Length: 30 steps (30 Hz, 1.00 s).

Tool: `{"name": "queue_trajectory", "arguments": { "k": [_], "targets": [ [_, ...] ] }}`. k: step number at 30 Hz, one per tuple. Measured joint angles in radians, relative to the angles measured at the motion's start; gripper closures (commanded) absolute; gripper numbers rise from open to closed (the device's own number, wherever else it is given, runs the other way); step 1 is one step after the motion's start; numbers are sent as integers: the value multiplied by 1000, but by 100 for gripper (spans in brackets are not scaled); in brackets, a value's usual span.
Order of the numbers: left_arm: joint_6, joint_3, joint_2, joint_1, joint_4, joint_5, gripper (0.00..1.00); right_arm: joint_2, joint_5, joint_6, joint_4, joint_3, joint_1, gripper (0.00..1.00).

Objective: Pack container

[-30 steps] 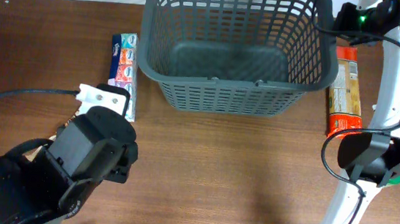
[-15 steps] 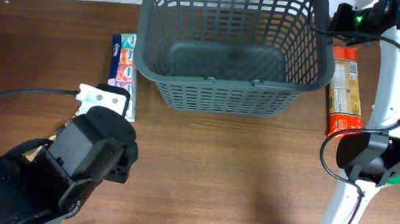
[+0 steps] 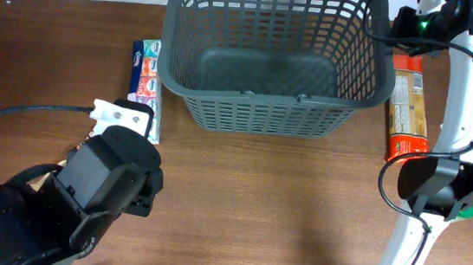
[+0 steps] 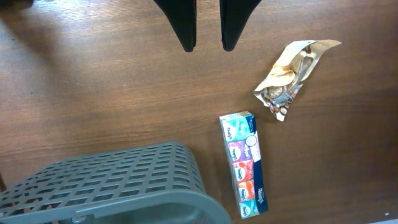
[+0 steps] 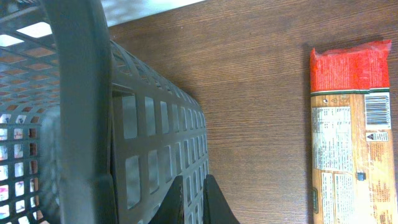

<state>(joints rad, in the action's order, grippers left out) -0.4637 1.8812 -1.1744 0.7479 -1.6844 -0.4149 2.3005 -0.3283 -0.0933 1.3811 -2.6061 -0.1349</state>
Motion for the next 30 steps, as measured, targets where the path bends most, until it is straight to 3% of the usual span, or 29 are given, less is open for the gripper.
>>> {"name": "queue_trajectory", "arguments": {
  "k": [30],
  "targets": [
    [0,0,0,0,0,0,98,1,61,25,-5,-22,2,96]
  ]
}}
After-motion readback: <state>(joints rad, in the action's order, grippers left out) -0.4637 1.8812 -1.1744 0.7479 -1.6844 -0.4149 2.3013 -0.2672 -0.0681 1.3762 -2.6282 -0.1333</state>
